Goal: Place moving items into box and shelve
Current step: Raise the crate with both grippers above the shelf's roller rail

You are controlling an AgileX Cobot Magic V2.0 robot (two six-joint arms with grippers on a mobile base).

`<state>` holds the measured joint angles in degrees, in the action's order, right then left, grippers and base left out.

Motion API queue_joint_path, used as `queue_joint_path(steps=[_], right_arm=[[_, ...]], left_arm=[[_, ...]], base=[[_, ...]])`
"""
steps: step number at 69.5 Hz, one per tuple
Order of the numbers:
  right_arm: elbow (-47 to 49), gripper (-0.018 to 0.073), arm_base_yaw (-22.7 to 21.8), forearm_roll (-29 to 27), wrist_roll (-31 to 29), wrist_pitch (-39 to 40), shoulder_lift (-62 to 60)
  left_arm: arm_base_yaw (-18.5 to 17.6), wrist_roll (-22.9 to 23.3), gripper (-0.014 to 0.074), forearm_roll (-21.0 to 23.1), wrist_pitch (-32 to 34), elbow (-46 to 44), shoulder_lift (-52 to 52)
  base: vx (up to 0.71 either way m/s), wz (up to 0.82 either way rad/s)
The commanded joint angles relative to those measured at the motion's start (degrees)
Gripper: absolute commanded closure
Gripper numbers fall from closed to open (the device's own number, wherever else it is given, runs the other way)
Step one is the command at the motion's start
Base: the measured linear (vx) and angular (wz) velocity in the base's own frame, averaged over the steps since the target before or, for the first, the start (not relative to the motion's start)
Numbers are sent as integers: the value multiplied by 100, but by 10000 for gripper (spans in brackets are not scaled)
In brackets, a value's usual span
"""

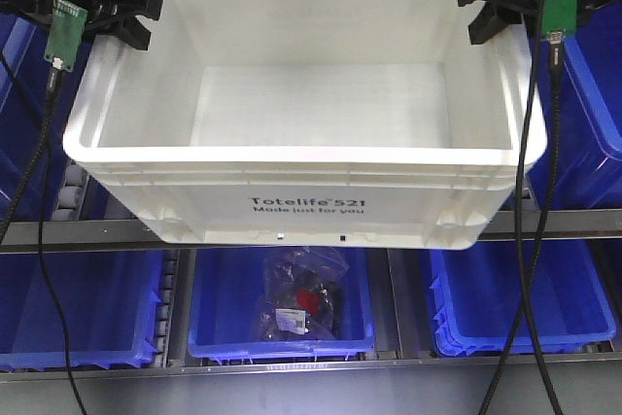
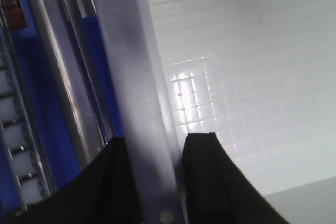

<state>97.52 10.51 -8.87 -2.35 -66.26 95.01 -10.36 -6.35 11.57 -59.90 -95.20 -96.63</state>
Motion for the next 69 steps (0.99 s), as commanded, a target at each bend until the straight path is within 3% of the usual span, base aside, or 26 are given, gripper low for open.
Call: queue_joint_path(steps=[1, 10, 31, 69], right_arm=[[245, 564, 130, -1143, -310, 960, -246], [245, 562, 130, -1195, -465, 1291, -130], [245, 560, 130, -1198, -919, 1964, 84], [245, 559, 130, -1205, -1171, 2299, 690]], left_arm=[[-169, -294, 601, 705, 951, -226, 262], [-169, -482, 601, 682, 1321, -226, 256], [-169, -415, 601, 169, 2147, -226, 227], [-174, -408, 601, 178, 1846, -226, -478]], base=[[0, 0], [0, 0], [0, 0], [0, 0]])
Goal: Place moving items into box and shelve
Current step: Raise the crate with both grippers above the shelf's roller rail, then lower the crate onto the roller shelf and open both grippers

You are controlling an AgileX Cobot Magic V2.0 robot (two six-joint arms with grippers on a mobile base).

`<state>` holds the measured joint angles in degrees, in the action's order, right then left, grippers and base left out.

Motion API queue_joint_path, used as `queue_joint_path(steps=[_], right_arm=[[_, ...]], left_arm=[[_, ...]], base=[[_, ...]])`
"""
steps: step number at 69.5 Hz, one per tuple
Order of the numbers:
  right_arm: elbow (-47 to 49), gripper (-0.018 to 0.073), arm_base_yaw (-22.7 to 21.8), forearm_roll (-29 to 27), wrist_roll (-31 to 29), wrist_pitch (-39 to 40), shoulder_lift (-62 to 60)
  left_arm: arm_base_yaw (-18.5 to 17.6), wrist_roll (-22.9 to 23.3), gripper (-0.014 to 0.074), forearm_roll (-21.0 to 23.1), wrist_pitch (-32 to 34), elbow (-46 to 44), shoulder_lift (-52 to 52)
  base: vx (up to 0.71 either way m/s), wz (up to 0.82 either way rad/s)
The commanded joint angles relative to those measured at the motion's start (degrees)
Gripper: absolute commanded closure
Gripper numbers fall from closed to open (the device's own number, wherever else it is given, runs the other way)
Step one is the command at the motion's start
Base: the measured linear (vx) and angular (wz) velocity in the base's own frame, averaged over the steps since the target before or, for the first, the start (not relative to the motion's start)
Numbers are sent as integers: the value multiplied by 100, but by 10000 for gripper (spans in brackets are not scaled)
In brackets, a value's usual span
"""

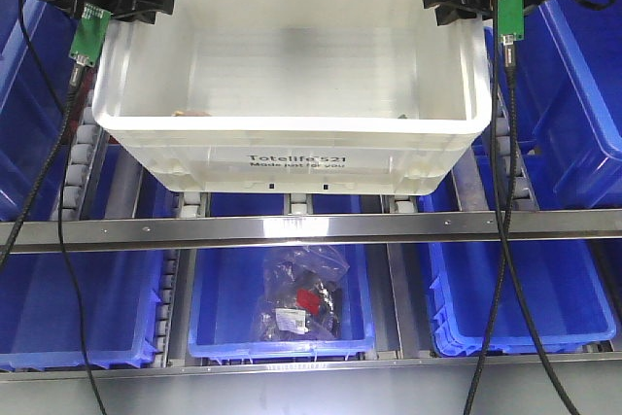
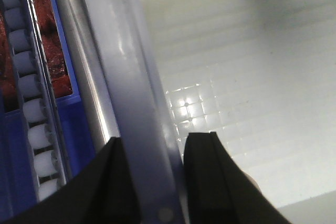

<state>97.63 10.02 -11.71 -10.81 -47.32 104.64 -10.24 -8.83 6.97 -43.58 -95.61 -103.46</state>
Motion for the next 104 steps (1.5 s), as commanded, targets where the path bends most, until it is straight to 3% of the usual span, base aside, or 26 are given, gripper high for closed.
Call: queue_joint_path(steps=[1, 19, 47, 61, 83, 92, 104], right_arm=[[234, 559, 178, -921, -325, 405, -273], [234, 559, 178, -887, -375, 431, -254], [234, 524, 178, -784, -472, 568, -206], [234, 353, 178, -770, -472, 579, -206], [234, -78, 178, -536, -471, 737, -206], [234, -137, 178, -148, -471, 805, -223], [234, -124, 178, 455, -471, 830, -341]], left_arm=[[-186, -160, 601, 638, 201, -186, 205], [-186, -160, 601, 614, -149, -186, 215], [-186, -13, 559, 612, 148, -186, 215], [-186, -13, 440, 612, 264, -186, 215], [-180, -13, 169, 551, 388, -186, 215], [-180, -9, 116, 254, 510, -186, 235], [-180, 316, 110, -465, 515, -186, 305]], base=[[0, 0], [0, 0], [0, 0], [0, 0], [0, 0], [0, 0], [0, 0]])
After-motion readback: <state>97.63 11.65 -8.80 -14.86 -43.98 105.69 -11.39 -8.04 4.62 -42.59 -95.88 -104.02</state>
